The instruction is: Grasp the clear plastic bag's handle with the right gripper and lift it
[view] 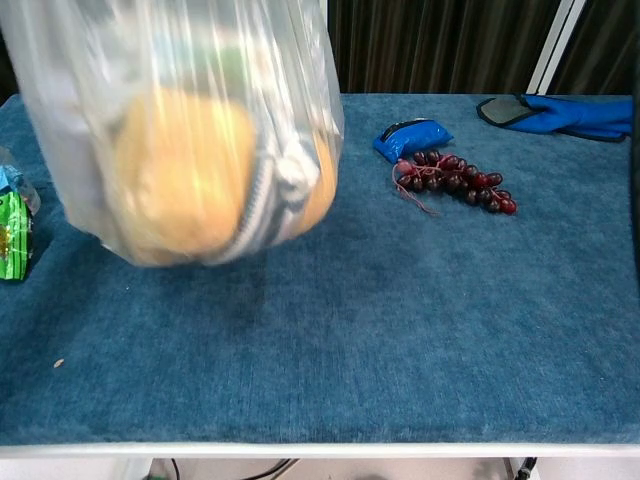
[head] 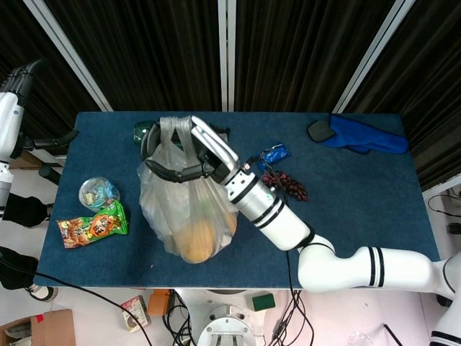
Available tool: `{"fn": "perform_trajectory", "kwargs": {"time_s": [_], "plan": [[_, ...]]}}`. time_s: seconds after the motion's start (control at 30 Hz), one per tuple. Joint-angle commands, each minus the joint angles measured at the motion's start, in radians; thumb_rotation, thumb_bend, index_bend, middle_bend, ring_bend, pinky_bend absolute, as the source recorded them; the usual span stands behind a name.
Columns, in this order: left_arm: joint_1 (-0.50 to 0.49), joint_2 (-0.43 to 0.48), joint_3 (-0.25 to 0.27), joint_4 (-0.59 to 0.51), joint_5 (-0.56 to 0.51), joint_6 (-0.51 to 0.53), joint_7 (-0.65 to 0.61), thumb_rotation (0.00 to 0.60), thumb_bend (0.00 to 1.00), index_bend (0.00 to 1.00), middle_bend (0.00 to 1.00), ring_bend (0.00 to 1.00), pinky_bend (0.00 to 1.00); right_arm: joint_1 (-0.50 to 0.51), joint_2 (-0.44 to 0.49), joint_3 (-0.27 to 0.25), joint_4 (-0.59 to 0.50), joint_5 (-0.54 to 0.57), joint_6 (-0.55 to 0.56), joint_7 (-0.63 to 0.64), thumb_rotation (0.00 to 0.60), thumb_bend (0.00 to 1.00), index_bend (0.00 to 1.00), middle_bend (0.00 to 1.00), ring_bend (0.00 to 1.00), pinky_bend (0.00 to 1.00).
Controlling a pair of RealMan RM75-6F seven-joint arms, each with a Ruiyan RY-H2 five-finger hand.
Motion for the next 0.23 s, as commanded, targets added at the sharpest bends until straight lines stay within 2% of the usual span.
{"fn": "perform_trajectory", "kwargs": {"time_s": [0.03,0.23], "plan": [[0.020,-0.041,0.012,0.028,0.033,0.045,-0.033,0.600,0.14,0.04,0.10,0.03,0.13,0.032,0.037,0.058,-0.024,0.066,0.064,-0.068,0.600,0.34,0.52,0.48,0.38,0.37],[0.031,-0.115,0.038,0.111,0.072,0.052,-0.110,0.600,0.16,0.05,0.10,0.03,0.13,0.082,0.101,0.121,-0.032,0.194,0.090,-0.151,0.600,0.34,0.52,0.48,0.38,0.36]]}}
